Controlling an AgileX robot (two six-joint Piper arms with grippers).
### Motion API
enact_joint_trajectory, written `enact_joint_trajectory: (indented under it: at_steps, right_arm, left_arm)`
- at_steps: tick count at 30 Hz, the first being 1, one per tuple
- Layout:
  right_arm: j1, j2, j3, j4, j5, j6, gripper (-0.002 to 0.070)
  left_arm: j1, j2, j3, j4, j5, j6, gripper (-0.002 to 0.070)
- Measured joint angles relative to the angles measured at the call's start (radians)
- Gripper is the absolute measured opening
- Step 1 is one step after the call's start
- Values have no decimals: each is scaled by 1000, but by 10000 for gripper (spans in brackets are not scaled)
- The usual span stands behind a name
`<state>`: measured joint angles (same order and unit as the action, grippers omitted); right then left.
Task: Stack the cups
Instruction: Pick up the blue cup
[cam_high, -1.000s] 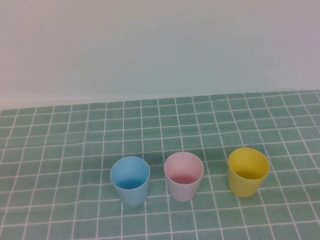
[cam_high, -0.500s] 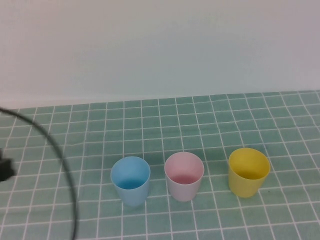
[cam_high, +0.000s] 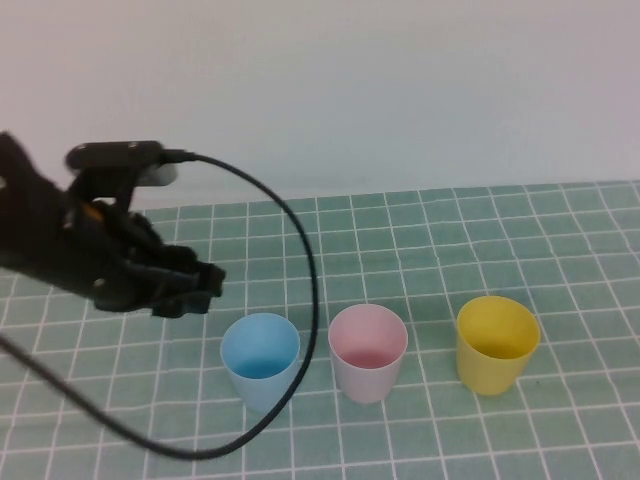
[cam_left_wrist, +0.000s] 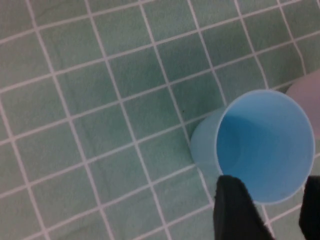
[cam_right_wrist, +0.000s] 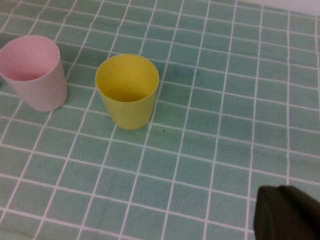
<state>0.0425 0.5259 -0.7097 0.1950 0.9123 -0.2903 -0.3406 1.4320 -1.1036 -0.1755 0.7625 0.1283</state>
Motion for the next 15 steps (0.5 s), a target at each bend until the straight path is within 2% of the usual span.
enact_joint_trajectory:
  at_steps: [7,15]
  right_arm:
    - [0,0,0,14,44,4,-1]
    - [0,0,0,31,58,8,-1]
  left_arm:
    - [-62,104,-65,99,2,-51,347]
    - [-64,199,-79,104,1,-63,347]
